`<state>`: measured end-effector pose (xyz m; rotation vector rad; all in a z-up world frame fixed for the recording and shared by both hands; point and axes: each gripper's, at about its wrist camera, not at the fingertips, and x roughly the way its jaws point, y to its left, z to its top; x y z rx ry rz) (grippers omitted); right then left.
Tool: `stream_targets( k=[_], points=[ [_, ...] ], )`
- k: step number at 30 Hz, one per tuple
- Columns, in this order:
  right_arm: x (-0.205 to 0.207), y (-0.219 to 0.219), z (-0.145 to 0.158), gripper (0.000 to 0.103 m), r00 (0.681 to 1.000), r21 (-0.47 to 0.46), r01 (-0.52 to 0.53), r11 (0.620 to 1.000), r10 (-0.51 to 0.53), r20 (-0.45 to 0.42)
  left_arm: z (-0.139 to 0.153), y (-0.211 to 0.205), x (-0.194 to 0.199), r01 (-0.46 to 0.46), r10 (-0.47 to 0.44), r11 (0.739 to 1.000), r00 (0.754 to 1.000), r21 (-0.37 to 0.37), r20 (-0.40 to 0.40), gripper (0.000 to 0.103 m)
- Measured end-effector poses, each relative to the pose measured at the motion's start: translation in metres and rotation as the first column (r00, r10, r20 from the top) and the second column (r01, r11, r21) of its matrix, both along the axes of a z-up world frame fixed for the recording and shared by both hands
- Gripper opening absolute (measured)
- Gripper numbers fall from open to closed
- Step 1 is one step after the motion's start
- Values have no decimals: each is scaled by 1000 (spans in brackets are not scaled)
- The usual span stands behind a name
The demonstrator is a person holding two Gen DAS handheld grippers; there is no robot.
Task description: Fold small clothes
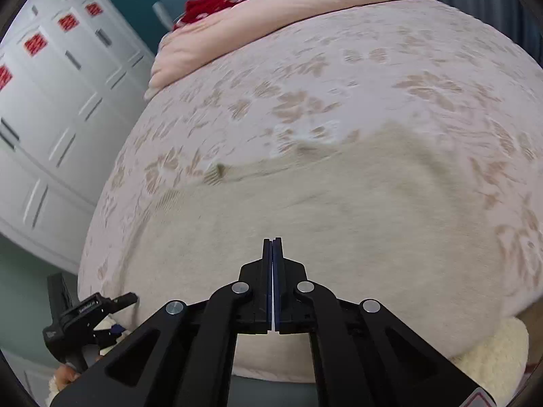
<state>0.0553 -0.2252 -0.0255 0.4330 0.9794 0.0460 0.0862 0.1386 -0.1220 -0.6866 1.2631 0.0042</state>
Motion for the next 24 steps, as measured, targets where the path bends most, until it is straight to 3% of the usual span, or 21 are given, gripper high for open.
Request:
stream_targets(
  k=[4, 6, 9, 10, 13, 15, 19, 22, 24],
  points=[
    [46, 52, -36, 0, 992, -29, -94, 995, 91, -87, -6, -1, 4, -9, 9, 1000, 1000, -1, 2, 69],
    [63, 67, -63, 0, 977, -54, -130, 990, 119, -178, -5, -1, 7, -3, 3, 1000, 1000, 4, 8, 67],
    [67, 72, -84, 0, 979, -83, -137, 987, 123, -161, 3, -1, 10, 20, -21, 1000, 999, 10, 35, 36],
    [66, 72, -84, 0, 980, -81, -136, 987, 122, -157, 10, -2, 10, 24, -24, 1000, 998, 13, 52, 20],
    [64, 70, -84, 0, 980, -79, -151, 985, 138, -147, 52, -23, 12, 113, -125, 991, 976, 73, 181, 16],
    [62, 66, -85, 0, 980, -52, -154, 987, 146, -132, 89, -52, 13, 195, -222, 973, 934, 122, 280, 15],
    [58, 42, -80, 0, 987, 105, -103, 989, 114, -111, 152, -125, 11, 345, -387, 922, 828, 174, 407, 14],
    [36, 11, -53, 13, 998, 150, -36, 988, 44, -49, 185, -189, -3, 463, -509, 859, 727, 219, 460, 14],
    [11, -23, -35, 15, 1000, 175, 17, 984, -17, 3, 192, -234, -17, 537, -584, 807, 658, 248, 476, 14]
  ],
)
